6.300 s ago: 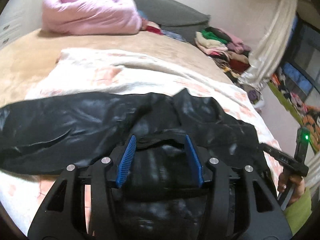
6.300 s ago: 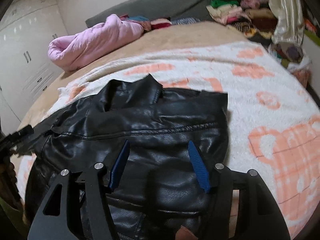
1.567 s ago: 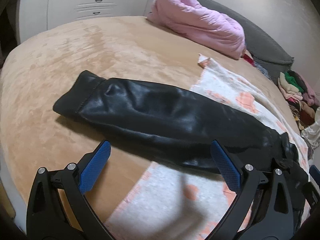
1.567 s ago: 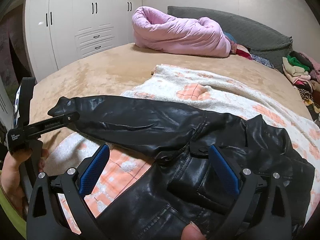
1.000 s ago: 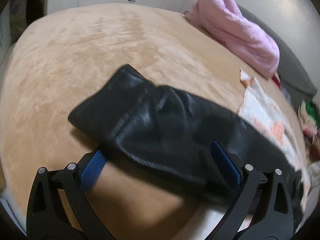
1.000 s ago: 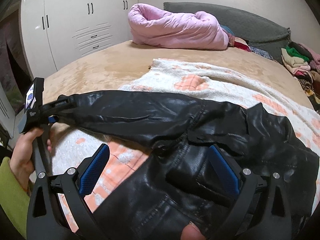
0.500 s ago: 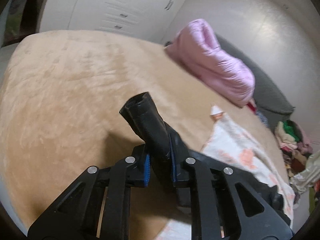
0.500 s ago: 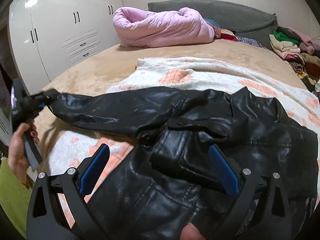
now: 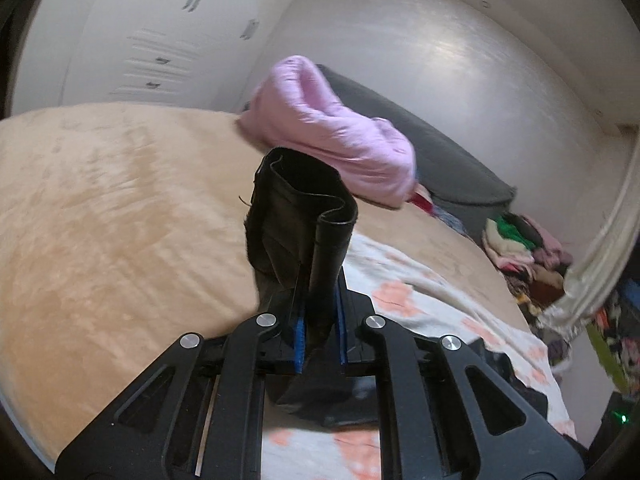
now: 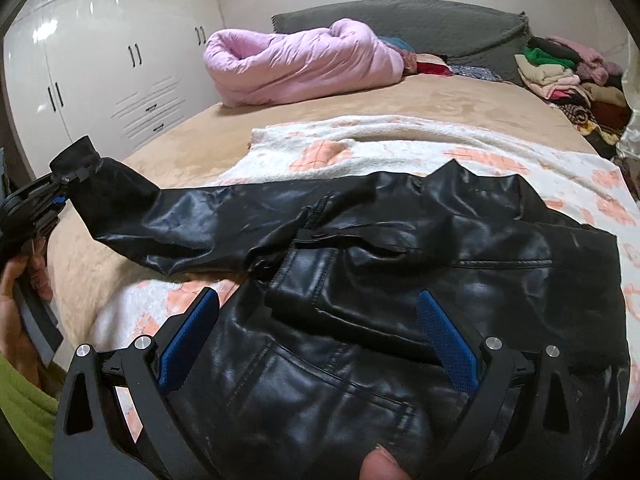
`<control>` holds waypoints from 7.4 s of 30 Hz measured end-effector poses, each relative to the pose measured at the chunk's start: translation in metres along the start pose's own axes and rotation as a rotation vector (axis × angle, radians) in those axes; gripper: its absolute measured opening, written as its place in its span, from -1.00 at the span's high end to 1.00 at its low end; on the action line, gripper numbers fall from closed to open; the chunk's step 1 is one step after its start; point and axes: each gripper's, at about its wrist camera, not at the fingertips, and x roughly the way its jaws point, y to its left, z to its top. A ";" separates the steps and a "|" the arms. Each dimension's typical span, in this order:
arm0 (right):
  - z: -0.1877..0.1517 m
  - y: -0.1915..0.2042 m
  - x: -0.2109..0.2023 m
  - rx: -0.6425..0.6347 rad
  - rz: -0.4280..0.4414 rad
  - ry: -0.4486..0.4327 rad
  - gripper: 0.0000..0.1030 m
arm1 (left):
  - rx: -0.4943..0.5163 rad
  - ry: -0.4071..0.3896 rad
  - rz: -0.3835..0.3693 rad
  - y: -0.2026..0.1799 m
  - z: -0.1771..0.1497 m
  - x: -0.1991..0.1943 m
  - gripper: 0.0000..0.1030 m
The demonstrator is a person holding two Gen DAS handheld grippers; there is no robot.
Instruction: Fold large clothes
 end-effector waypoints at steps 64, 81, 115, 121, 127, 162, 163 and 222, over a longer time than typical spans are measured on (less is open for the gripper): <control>-0.066 -0.258 -0.126 0.571 -0.101 -0.208 -0.91 | 0.760 0.550 -0.398 -0.302 -0.270 0.070 -0.46; -0.051 -0.210 -0.035 0.500 0.123 0.056 -0.62 | 0.676 0.516 -0.401 -0.248 -0.217 0.035 -0.70; 0.018 -0.213 -0.096 0.008 -0.067 -0.168 0.93 | 0.403 0.435 -0.178 -0.188 -0.124 0.093 -0.77; 0.012 -0.216 -0.079 0.006 -0.098 -0.115 0.90 | 0.436 0.475 -0.178 -0.209 -0.121 0.128 0.11; 0.009 -0.216 -0.078 0.001 -0.113 -0.104 0.89 | 0.474 0.552 -0.195 -0.221 -0.141 0.147 0.50; 0.012 -0.204 -0.047 0.020 -0.169 -0.074 0.16 | 0.506 0.653 -0.164 -0.221 -0.195 0.174 0.50; 0.011 -0.199 -0.040 0.007 -0.163 -0.057 0.16 | 0.505 0.653 -0.164 -0.221 -0.195 0.174 0.50; -0.048 -0.180 0.005 0.035 -0.106 0.251 -0.13 | 0.569 0.666 -0.215 -0.233 -0.220 0.126 0.03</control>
